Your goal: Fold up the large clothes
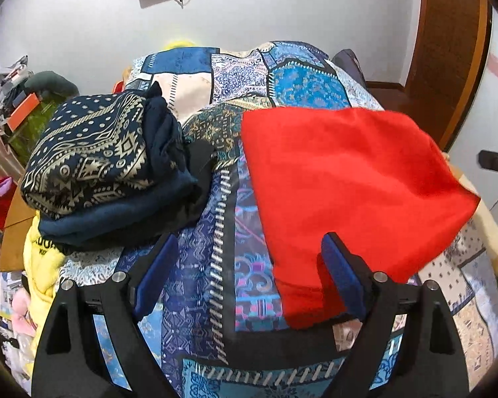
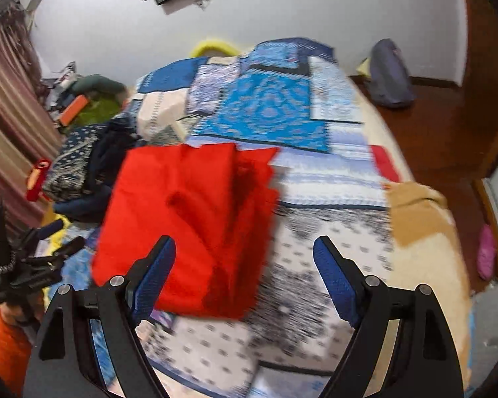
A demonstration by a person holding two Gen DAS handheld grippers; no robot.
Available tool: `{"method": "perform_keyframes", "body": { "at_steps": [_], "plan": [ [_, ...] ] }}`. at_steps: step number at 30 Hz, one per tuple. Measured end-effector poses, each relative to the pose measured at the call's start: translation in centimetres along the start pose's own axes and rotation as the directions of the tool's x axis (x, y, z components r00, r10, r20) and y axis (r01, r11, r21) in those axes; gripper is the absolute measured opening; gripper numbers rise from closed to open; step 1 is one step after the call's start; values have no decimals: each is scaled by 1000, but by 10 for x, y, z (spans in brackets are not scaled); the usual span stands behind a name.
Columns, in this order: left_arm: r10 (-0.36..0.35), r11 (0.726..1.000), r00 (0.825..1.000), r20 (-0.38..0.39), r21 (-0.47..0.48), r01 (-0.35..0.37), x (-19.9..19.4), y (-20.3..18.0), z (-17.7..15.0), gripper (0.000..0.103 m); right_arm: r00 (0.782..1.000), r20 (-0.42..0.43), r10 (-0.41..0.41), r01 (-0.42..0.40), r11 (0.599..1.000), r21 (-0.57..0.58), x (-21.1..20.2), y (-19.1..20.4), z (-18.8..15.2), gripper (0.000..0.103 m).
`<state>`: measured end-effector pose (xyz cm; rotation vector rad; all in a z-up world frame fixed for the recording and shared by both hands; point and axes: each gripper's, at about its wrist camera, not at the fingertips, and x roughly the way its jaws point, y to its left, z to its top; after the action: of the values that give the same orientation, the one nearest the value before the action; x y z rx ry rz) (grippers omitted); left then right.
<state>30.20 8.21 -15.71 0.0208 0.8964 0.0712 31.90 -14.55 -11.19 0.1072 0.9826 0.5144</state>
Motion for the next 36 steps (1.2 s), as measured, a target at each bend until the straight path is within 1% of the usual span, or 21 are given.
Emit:
{"method": "perform_keyframes", "body": {
  "at_steps": [2, 4, 8, 9, 10, 11, 13, 14, 16, 18, 21, 23, 25, 27, 28, 29, 31, 33, 34, 35, 36],
  "plan": [
    [-20, 1000, 1000, -7, -6, 20, 5, 2, 5, 88, 999, -21, 46, -46, 999, 12, 15, 6, 4, 82],
    [-36, 999, 999, -29, -13, 36, 16, 3, 8, 88, 997, -40, 65, -64, 998, 20, 27, 8, 5, 82],
    [-58, 998, 995, -82, -36, 55, 44, 5, 10, 88, 997, -76, 19, -16, 999, 35, 59, -3, 9, 82],
    [-60, 998, 994, -96, -38, 56, 52, 5, 8, 88, 996, -85, -6, 10, 999, 39, 65, -9, 9, 82],
    [-64, 997, 993, -104, -40, 60, 57, 6, 6, 89, 994, -94, -55, 60, 997, 49, 73, -20, 9, 82],
    [-70, 997, 992, -105, -44, 66, 61, 6, 4, 89, 992, -98, -77, 83, 995, 56, 78, -29, 9, 82],
    [-91, 995, 991, -102, -57, 86, 65, 8, 0, 91, 991, -114, -62, 73, 993, 89, 83, -47, 7, 83],
    [-103, 993, 990, -99, -68, 96, 66, 10, -2, 91, 992, -119, -27, 42, 991, 125, 84, -57, 5, 84],
    [-114, 991, 989, -96, -80, 107, 67, 12, -2, 91, 995, -99, -21, 34, 991, 132, 77, -58, 4, 83],
    [-117, 991, 989, -96, -83, 109, 67, 11, -3, 91, 996, -43, -75, 78, 995, 58, 61, -44, 6, 83],
    [-105, 992, 990, -97, -81, 97, 63, 12, -4, 91, 989, 29, -148, 149, 988, -29, 40, -26, 10, 83],
    [-92, 994, 991, -94, -75, 86, 57, 13, -4, 91, 985, 62, -162, 166, 984, -69, 27, -16, 11, 83],
    [-73, 996, 993, -88, -66, 67, 51, 14, -4, 91, 989, 64, -134, 138, 988, -70, 23, -14, 12, 86],
    [-65, 996, 995, -74, -65, 60, 45, 17, -2, 91, 997, 44, -56, 58, 997, -52, 19, -11, 11, 86],
    [-75, 995, 995, -69, -71, 70, 43, 18, 0, 91, 999, 34, -27, 29, 999, -42, 22, -12, 12, 86],
    [-96, 992, 993, -68, -82, 90, 42, 20, 3, 91, 1000, 9, 27, -27, 1000, -15, 27, -12, 11, 86],
    [-154, 984, 985, -81, -107, 145, 45, 22, 5, 91, 995, -40, 92, -91, 995, 34, 44, -14, 10, 86],
    [-219, 970, 970, -110, -129, 204, 54, 22, 6, 91, 987, -94, 128, -121, 989, 80, 66, -18, 7, 86],
    [-264, 958, 955, -132, -151, 244, 62, 23, 6, 91, 984, -111, 137, -127, 987, 95, 71, -19, 3, 86],
    [-292, 949, 945, -146, -168, 267, 68, 23, 6, 91, 977, -147, 152, -135, 983, 122, 84, -24, 0, 86],
    [-340, 930, 927, -159, -200, 307, 76, 24, 5, 91, 971, -169, 170, -146, 979, 145, 93, -29, -3, 86]
  ]
}}
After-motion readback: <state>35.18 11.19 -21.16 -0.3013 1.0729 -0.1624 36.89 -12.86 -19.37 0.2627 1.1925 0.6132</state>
